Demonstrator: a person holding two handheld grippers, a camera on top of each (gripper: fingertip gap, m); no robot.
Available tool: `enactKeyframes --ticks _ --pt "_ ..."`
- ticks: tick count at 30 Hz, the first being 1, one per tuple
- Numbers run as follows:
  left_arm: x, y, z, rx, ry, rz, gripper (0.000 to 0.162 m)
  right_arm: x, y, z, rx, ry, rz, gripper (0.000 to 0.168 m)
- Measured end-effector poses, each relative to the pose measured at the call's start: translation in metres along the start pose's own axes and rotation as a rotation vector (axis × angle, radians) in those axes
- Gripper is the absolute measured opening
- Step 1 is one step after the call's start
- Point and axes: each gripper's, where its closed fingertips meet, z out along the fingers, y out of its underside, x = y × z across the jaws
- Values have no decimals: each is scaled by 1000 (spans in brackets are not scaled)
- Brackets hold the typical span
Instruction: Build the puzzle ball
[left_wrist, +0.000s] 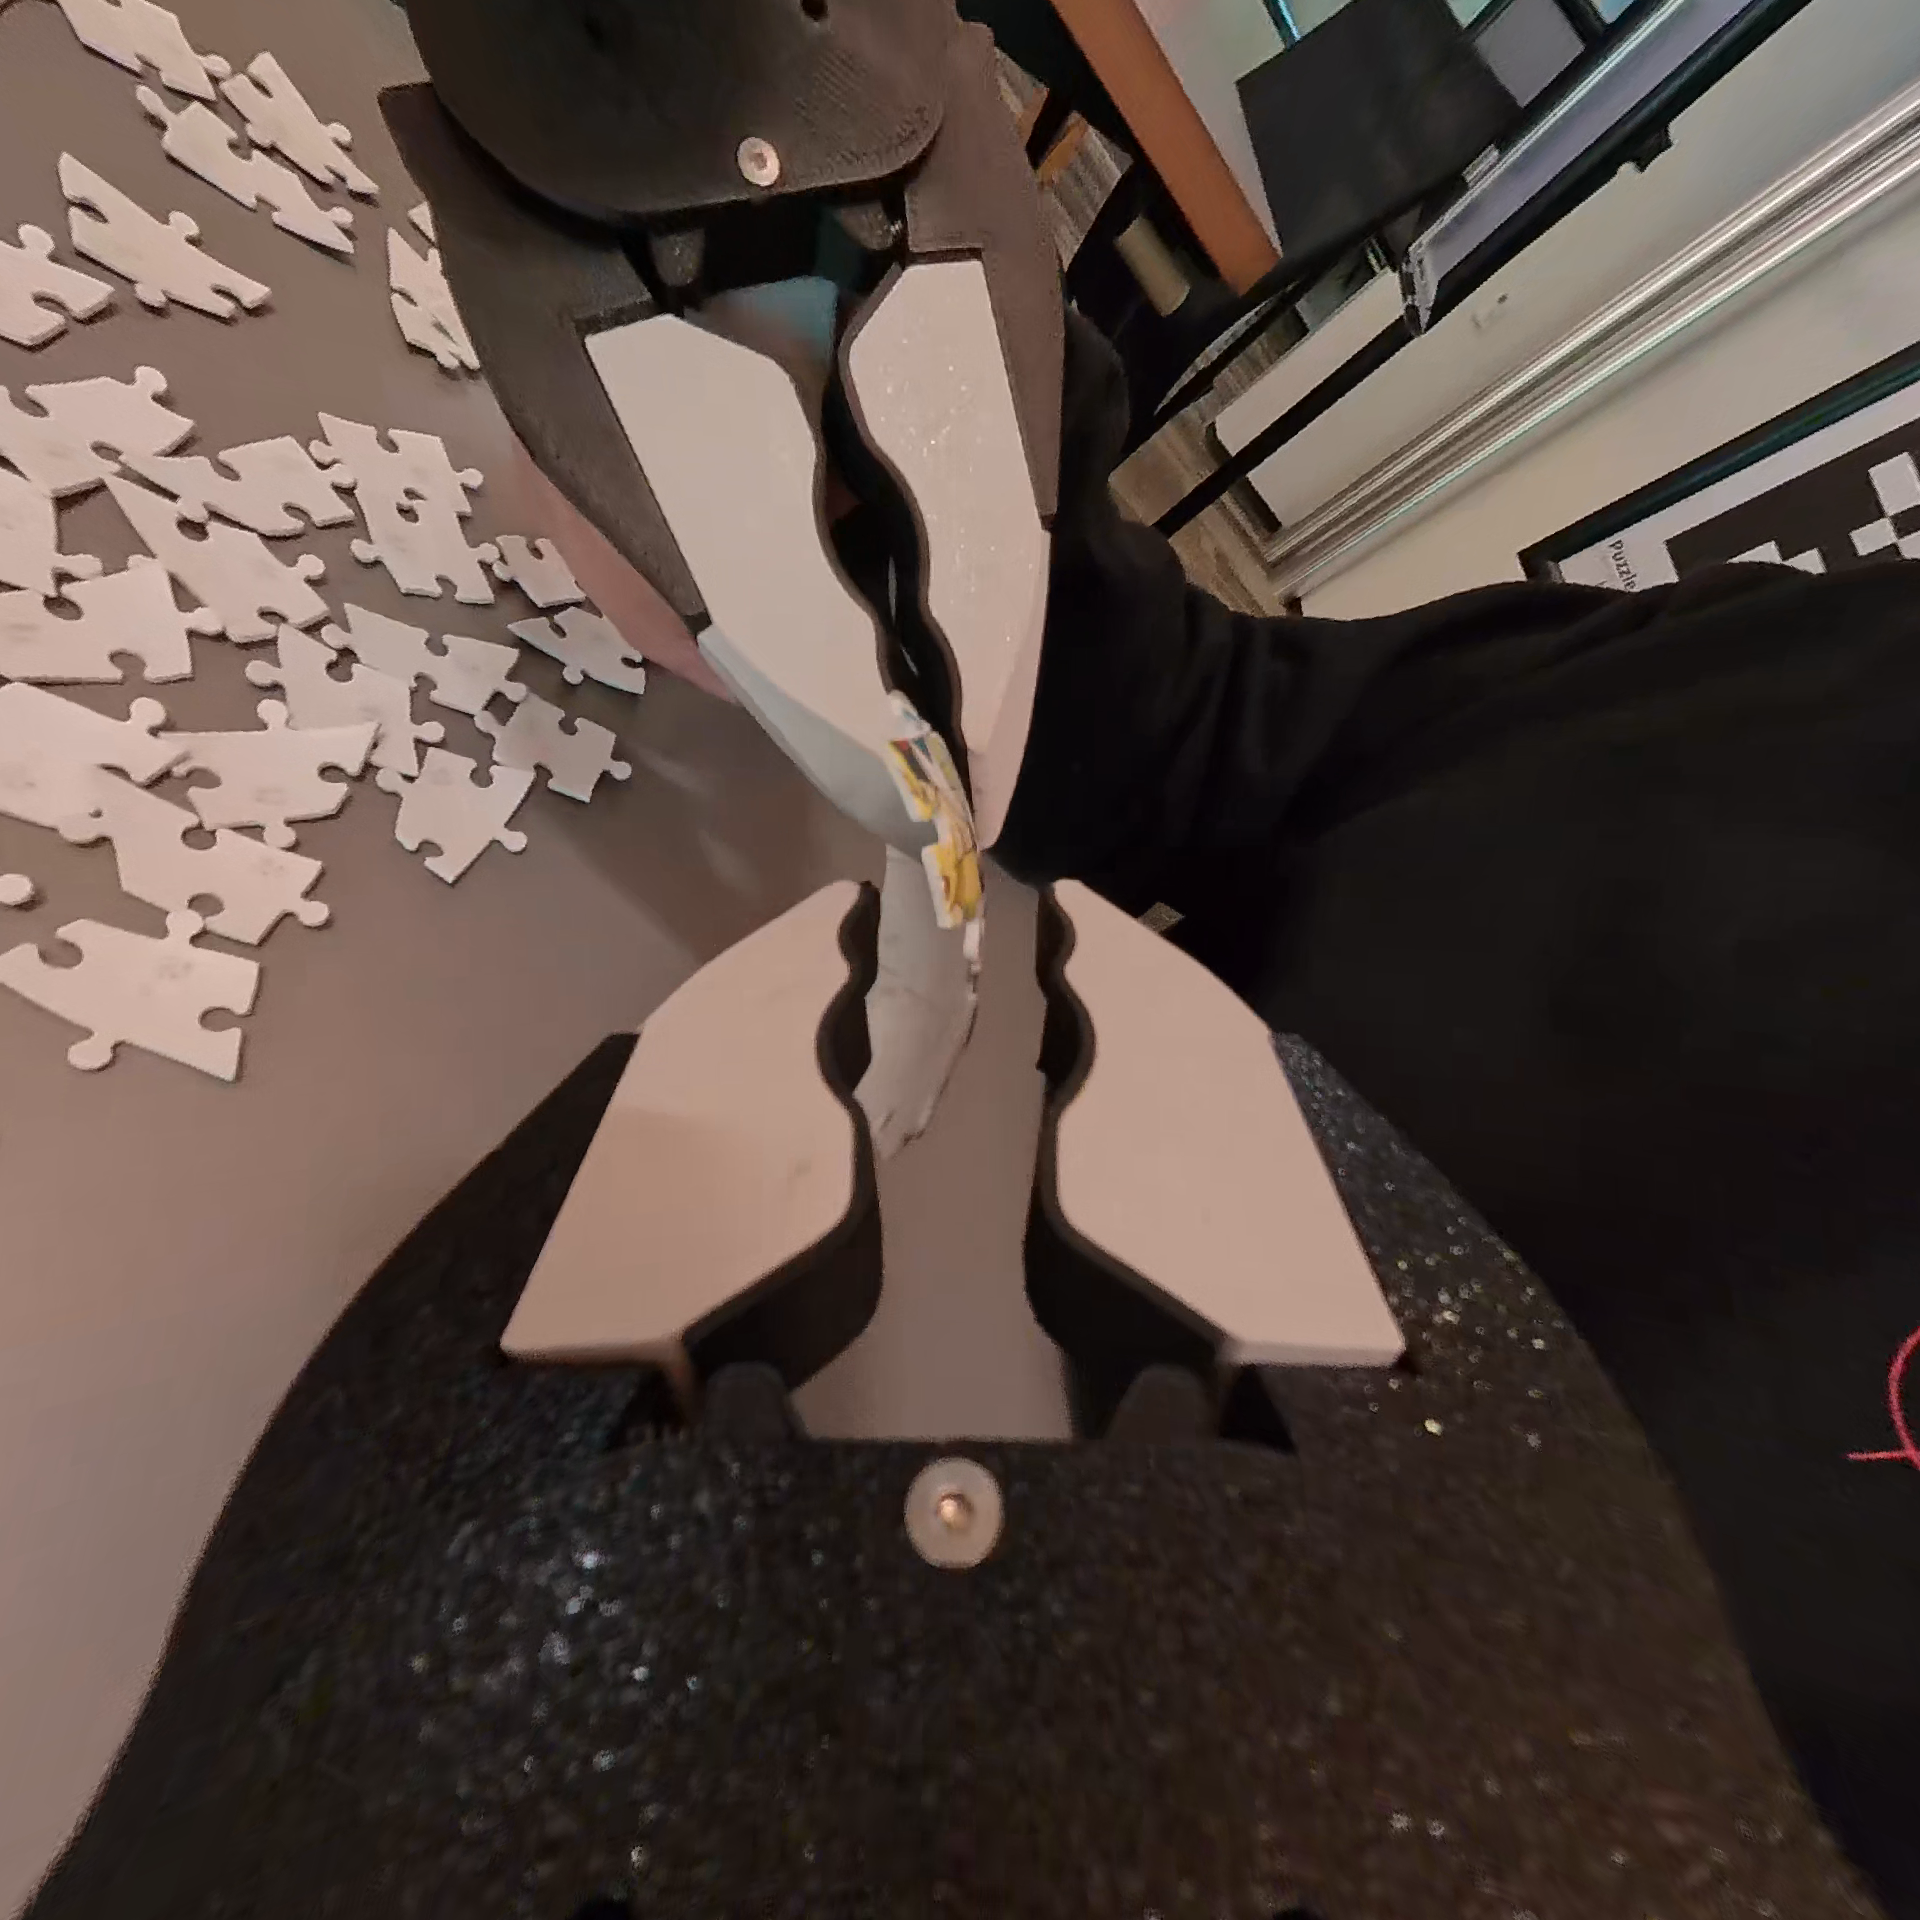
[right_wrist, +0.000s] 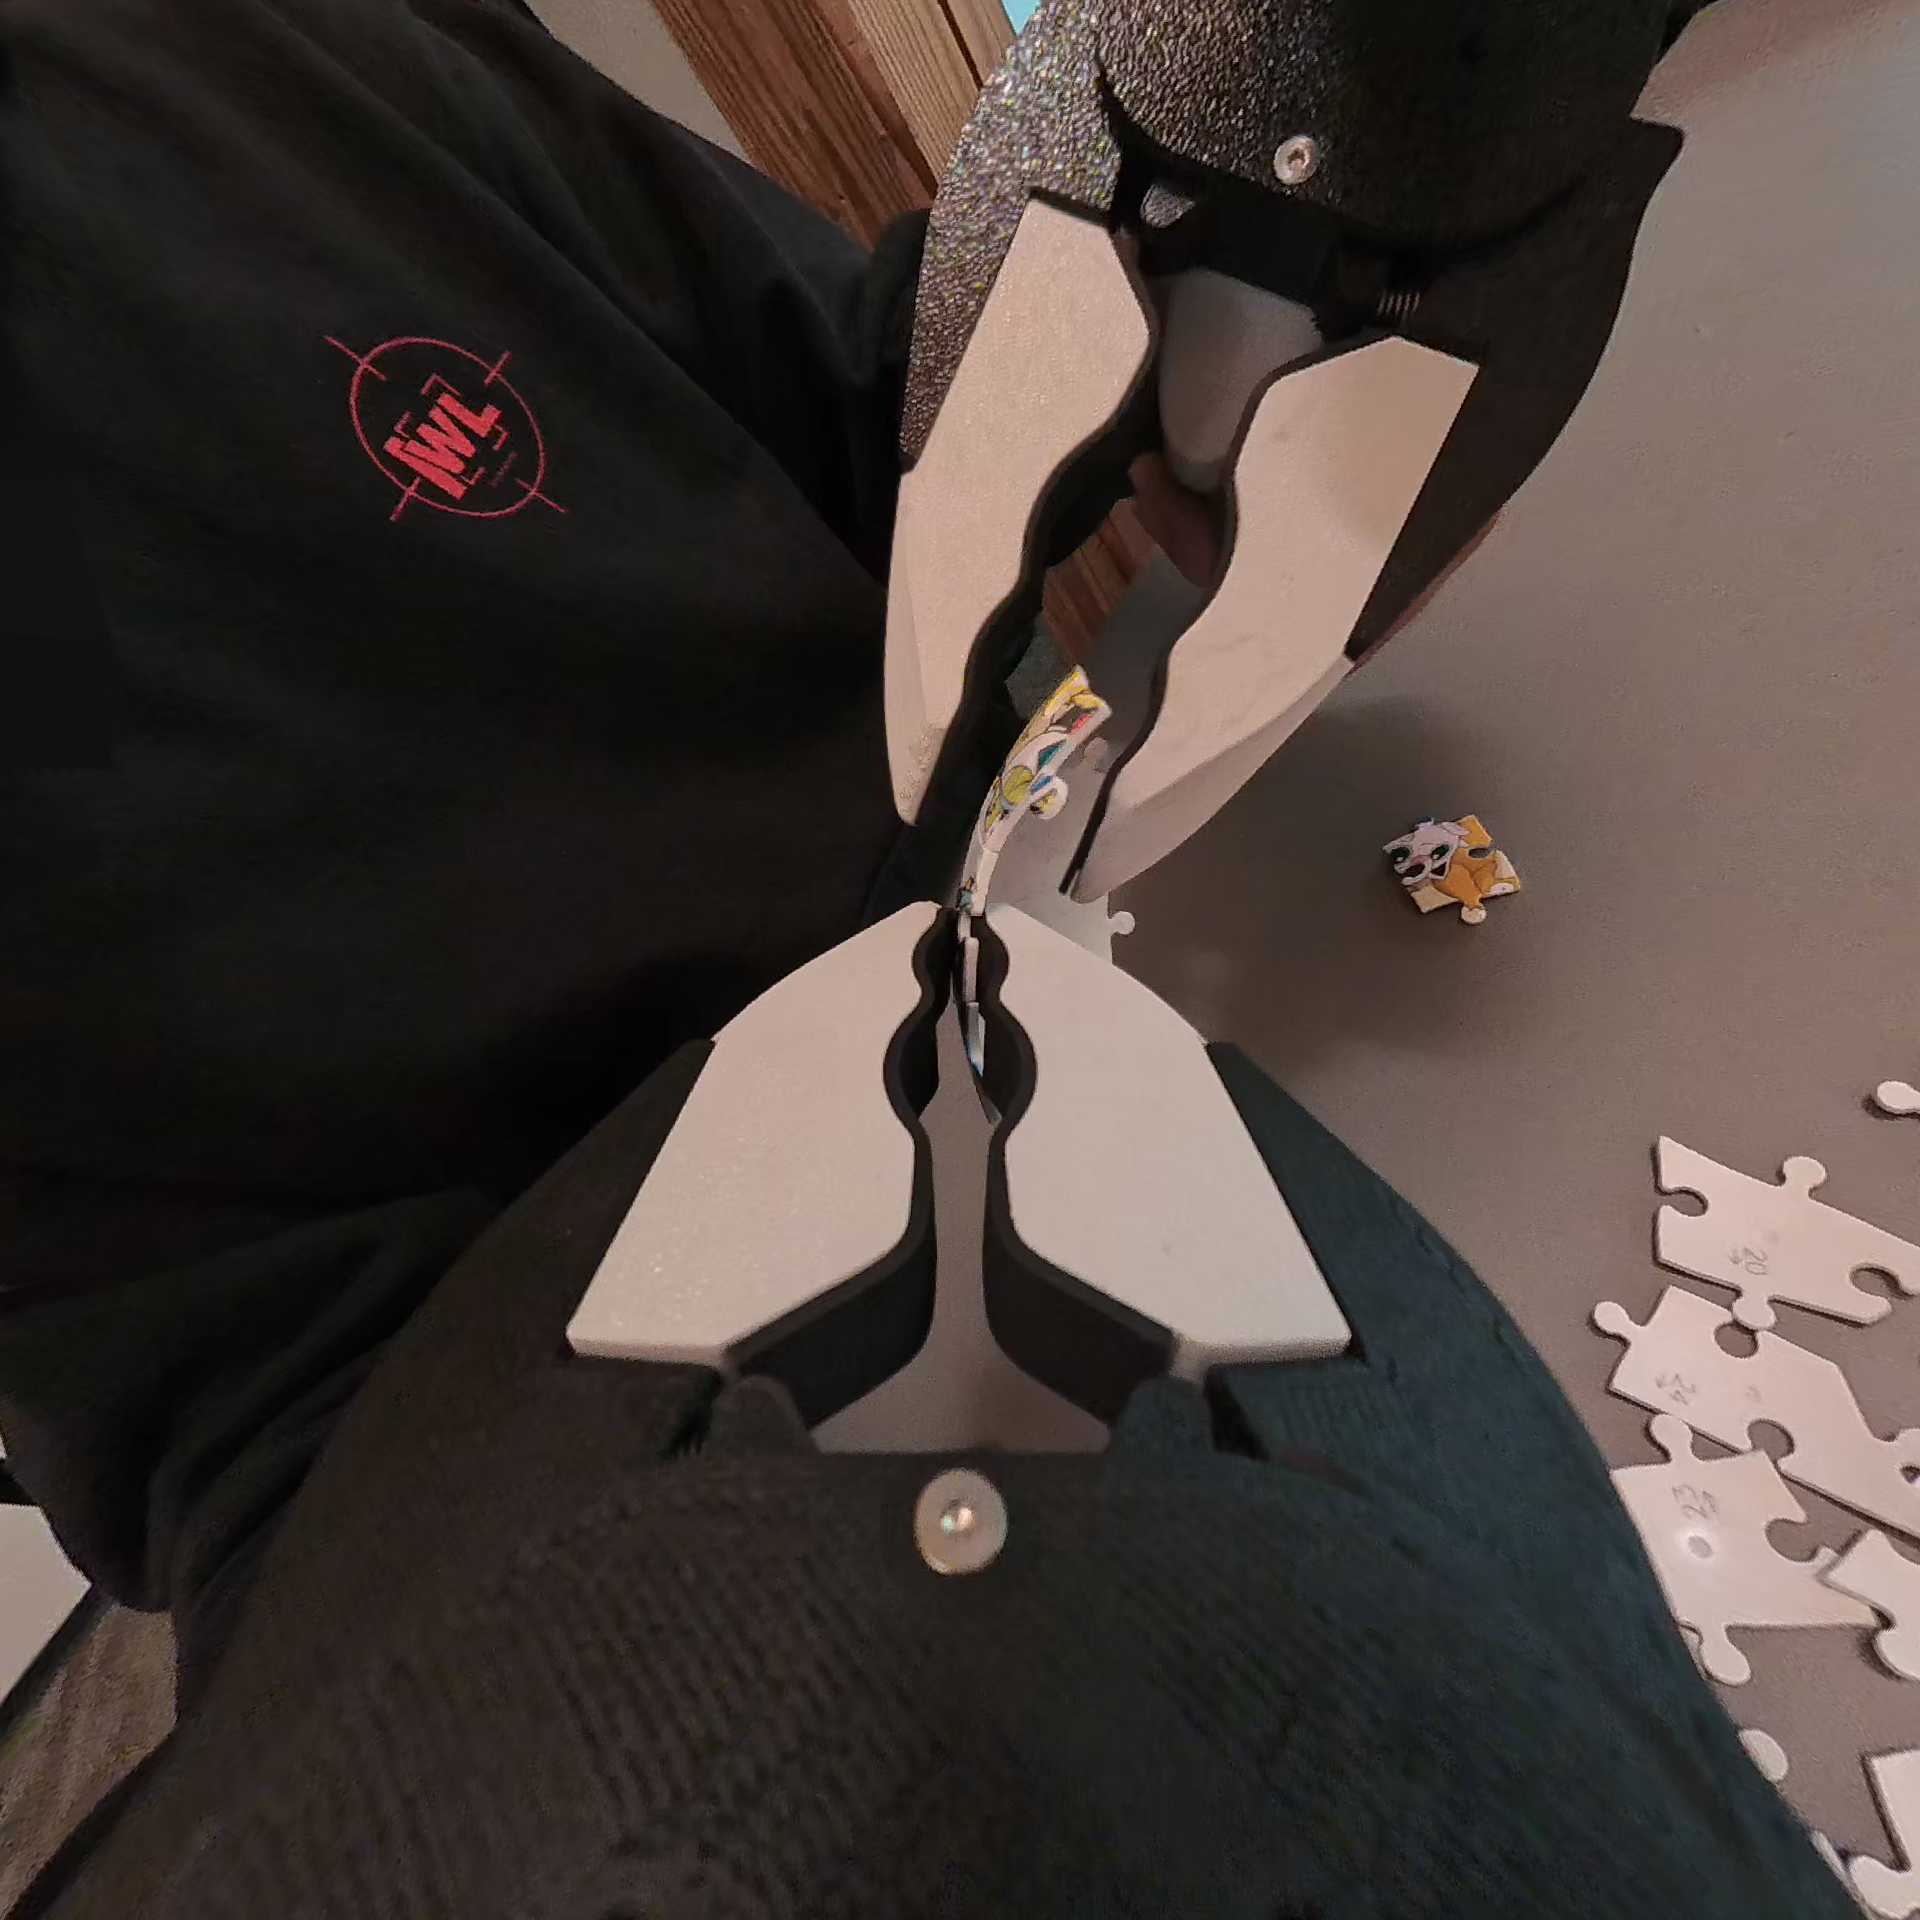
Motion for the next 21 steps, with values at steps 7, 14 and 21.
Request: enactKeyframes --ticks 7,14,21 --pt "-4 1 0 16 -9 -11 7 6 -2 1 10 14 23 3" --pt "2 -14 -10 153 50 -5 2 16 -24 -11 164 103 -24 38" --pt "4 -48 -37 484 58 75 2 8 -68 -31 486 41 -85 58"
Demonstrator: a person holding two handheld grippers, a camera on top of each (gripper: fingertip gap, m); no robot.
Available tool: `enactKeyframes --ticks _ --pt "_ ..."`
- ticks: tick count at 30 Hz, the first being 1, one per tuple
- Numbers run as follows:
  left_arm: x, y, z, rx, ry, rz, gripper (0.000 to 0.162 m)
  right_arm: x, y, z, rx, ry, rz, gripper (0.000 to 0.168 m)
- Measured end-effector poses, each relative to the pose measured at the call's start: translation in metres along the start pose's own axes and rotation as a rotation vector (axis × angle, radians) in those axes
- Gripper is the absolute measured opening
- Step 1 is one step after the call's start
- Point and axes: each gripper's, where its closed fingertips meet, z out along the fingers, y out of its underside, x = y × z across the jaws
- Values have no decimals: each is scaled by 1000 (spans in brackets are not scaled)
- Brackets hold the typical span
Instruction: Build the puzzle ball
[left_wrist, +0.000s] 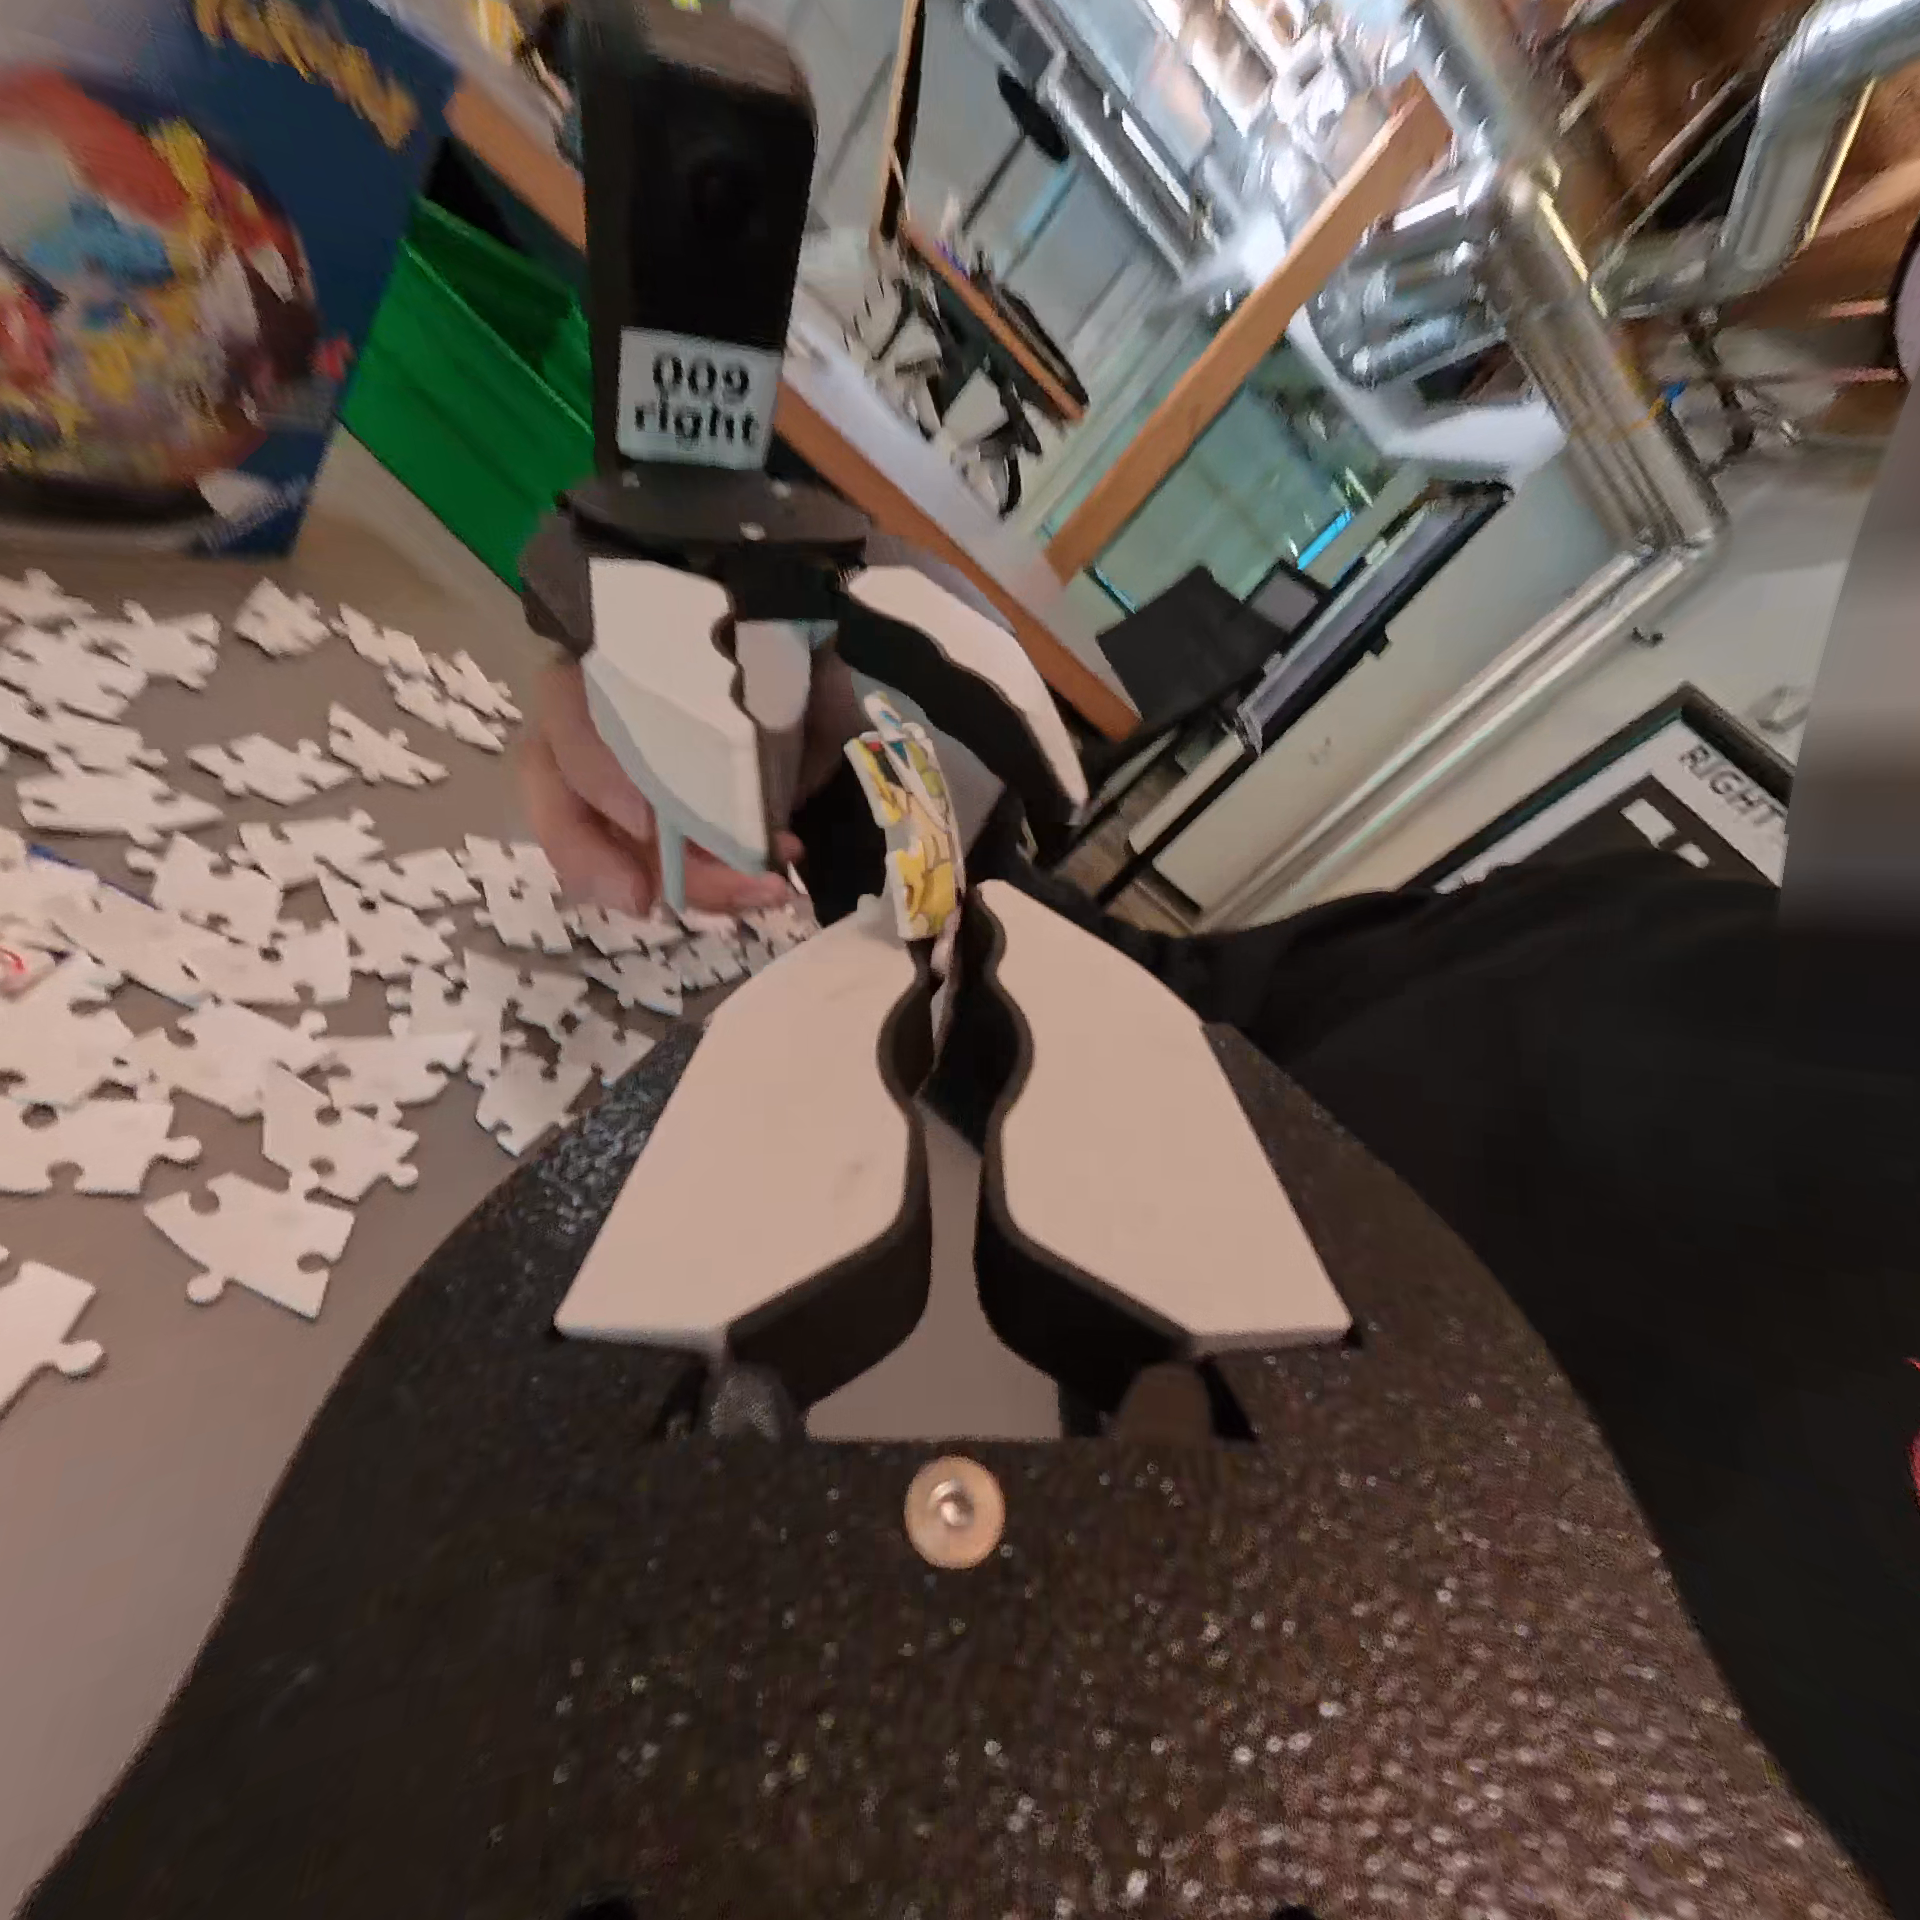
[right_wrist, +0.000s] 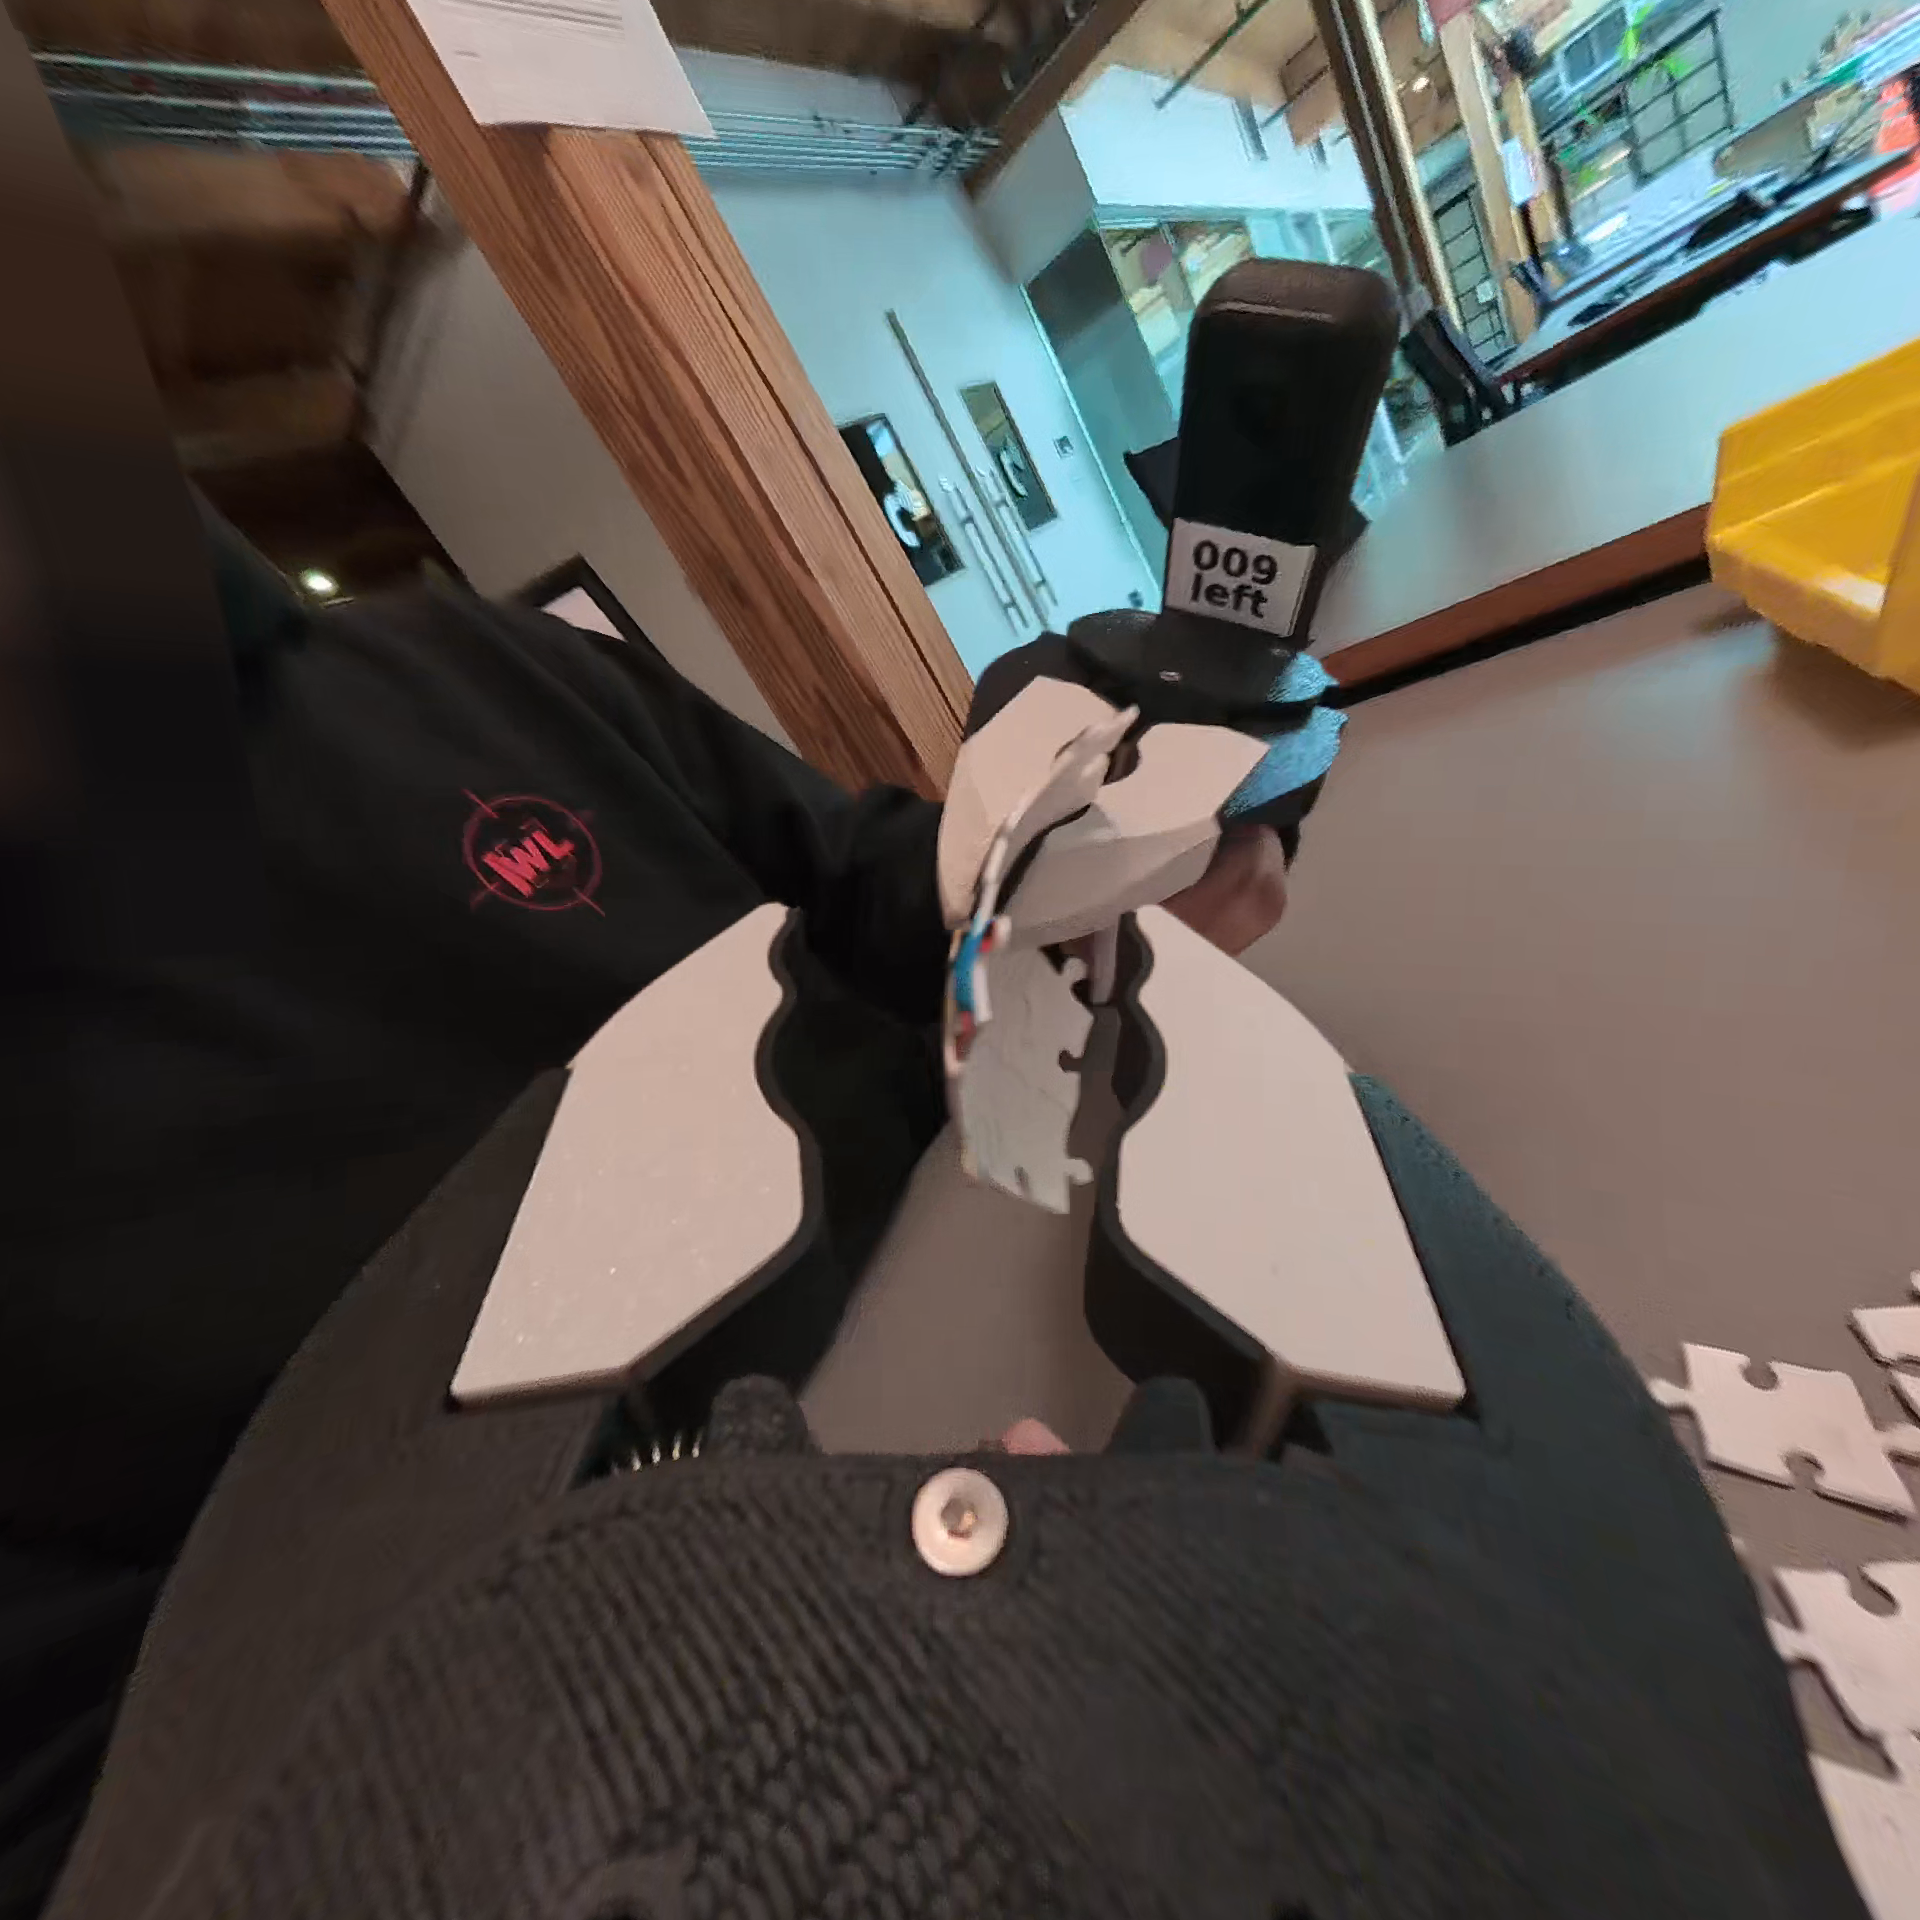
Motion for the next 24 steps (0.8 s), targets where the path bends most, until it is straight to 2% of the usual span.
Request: enactKeyframes --ticks 5,8,12,17,21,22,24 --pt "-6 -15 -5 129 -66 58 1 21 5 7 -28 93 -16 60" --pt "-10 -18 -5 156 -105 78 2 25 -5 9 37 93 -19 45" --pt "-11 -25 -5 211 -124 88 2 27 -2 11 16 97 -38 36" --pt "-13 -31 -6 248 -157 109 1 23 -4 11 12 80 -58 12" --pt "-13 -33 -5 242 -170 125 3 18 -5 11 17 51 -67 6" --pt "-14 -33 -5 236 -176 132 5 18 -5 10 17 49 -70 6" --pt "-14 -35 -6 231 -198 149 25 16 -4 10 12 36 -72 6"
